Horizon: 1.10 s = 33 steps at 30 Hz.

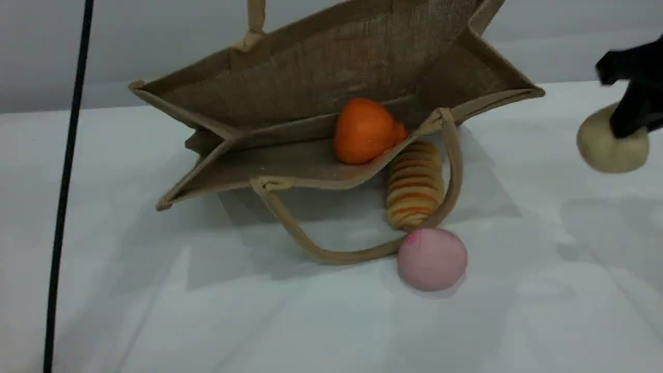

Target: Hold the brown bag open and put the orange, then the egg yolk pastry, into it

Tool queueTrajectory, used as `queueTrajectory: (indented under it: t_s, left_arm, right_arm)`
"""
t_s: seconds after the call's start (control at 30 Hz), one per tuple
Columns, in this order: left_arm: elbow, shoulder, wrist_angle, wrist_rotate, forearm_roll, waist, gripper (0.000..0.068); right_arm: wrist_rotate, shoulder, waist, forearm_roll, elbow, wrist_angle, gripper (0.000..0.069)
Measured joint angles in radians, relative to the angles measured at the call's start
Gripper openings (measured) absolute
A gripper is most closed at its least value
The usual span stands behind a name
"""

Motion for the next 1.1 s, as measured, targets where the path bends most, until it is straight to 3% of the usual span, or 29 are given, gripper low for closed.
queueTrajectory:
  t_s: [0.23,0.37,0.83,0.97,1.1]
  left_arm:
    - [0.0,0.0,0.0,0.0,0.0,0.0,0.0092]
    - [0.0,0.0,0.0,0.0,0.0,0.0,0.0092]
    - [0.0,0.0,0.0,-0.003,0.0,0.0,0.0092]
    - [0.0,0.0,0.0,-0.003,0.0,0.0,0.0092]
    - [0.0,0.0,0.0,-0.003,0.0,0.0,0.0092]
  right_arm:
    - [-0.034,-0.225,0.005,0.086,0.211,-0.096,0.004]
    - [-0.057,-0.329,0.08,0.101,0.292,-0.132,0.004]
    - [-0.224,-0.378,0.549,0.092,0.291,-0.352,0.004]
    - [-0.263,-0.354,0.609,0.092,0.289,-0.425,0.004]
    - [-0.262,-0.289,0.61,0.092,0.247,-0.464,0.004]
